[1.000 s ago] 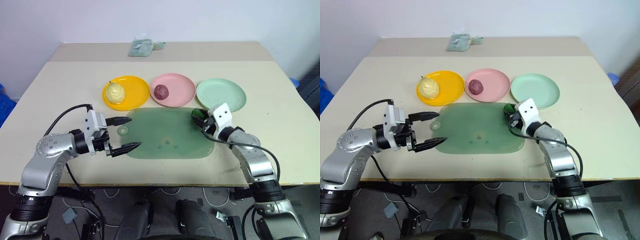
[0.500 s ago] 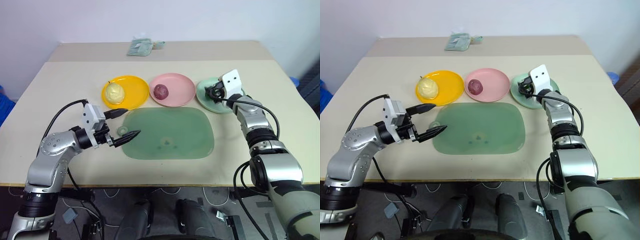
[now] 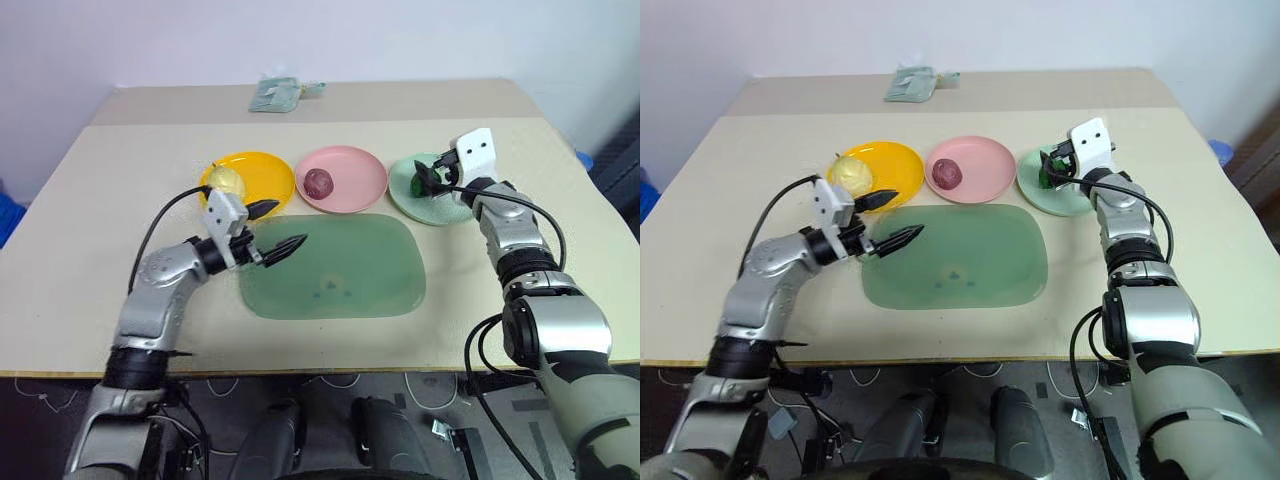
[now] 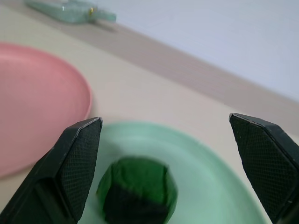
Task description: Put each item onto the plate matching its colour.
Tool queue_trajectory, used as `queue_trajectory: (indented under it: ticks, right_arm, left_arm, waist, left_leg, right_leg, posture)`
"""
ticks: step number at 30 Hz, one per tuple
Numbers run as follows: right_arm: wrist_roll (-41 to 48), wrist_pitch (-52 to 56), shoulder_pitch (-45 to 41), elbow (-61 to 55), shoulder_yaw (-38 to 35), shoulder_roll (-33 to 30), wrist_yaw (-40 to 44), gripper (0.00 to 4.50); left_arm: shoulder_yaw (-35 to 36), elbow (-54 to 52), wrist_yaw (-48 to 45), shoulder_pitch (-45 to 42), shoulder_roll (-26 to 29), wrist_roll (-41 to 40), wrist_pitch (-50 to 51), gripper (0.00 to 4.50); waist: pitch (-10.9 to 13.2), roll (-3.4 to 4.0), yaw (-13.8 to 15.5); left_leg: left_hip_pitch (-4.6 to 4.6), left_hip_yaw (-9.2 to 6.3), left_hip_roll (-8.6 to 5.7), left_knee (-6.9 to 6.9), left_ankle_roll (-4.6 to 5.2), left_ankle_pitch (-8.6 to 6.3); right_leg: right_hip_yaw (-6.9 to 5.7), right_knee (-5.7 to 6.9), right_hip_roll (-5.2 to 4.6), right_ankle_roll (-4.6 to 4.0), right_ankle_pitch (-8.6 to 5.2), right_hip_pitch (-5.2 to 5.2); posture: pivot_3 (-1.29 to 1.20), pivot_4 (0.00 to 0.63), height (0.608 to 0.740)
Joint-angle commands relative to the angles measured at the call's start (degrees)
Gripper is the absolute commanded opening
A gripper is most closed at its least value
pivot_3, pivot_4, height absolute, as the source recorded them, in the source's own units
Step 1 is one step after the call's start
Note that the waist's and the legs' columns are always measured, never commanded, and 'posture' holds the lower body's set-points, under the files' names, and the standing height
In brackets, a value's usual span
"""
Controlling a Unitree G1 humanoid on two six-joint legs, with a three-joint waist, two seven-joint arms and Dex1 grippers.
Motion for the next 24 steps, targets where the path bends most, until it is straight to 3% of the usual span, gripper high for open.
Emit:
queue_trajectory:
  ticks: [1, 8, 12, 19, 24]
  right_arm:
    - [2.2, 0.1, 0.7, -4.2, -3.0, -3.2, -0.9, 4.45]
    - [3.4, 2.6, 4.1, -8.0, -5.2, -5.6, -1.7, 4.45]
    - [4.0, 5.3, 8.5, -16.1, -5.4, -5.3, -1.1, 4.45]
    - [11.0, 21.2, 23.2, -44.2, -6.3, -4.7, 3.8, 4.45]
    - [17.6, 34.0, 38.3, -66.7, -7.6, -4.6, 5.2, 4.45]
  left_arm:
    - [-0.5, 5.7, 2.7, -4.9, -4.1, 2.1, -4.5, 4.50]
    - [-1.6, 19.1, 7.4, -12.3, -12.3, 6.3, -11.0, 4.50]
    - [-1.4, 22.8, 9.1, -12.2, -14.4, 8.0, -14.1, 4.50]
    - [-1.7, 16.8, 11.2, -7.7, -13.3, 9.2, -12.2, 4.50]
    - [-1.5, 8.3, 9.3, -2.0, -10.4, 8.0, -10.0, 4.50]
  waist:
    - [0.0, 0.00, 0.0]
    - [0.0, -0.01, -0.4]
    - [0.0, -0.01, -0.4]
    - [0.0, 0.00, 0.0]
    - [0.0, 0.01, 0.2]
  left_leg:
    - [0.00, 0.00, -0.01, 0.00, 0.00, 0.00]
    - [0.01, 0.16, 0.03, 0.00, 0.02, -0.01]
    - [0.00, 0.23, 0.05, -0.01, 0.06, -0.02]
    - [-0.03, 0.21, 0.05, 0.05, 0.32, -0.18]
    - [-0.04, 0.17, 0.06, 0.07, 0.37, -0.22]
  right_leg:
    - [0.00, -0.01, -0.01, 0.00, 0.00, 0.01]
    - [0.09, 0.01, 0.00, 0.01, 0.00, -0.01]
    - [0.14, 0.03, 0.01, 0.02, 0.00, -0.05]
    - [0.15, 0.05, 0.00, 0.03, 0.01, -0.06]
    - [0.15, 0.08, -0.01, 0.03, 0.01, -0.07]
  posture:
    - [0.00, 0.150, 0.740]
    - [0.00, 0.150, 0.740]
    - [0.00, 0.150, 0.740]
    - [0.00, 0.150, 0.740]
    - [0.00, 0.150, 0.740]
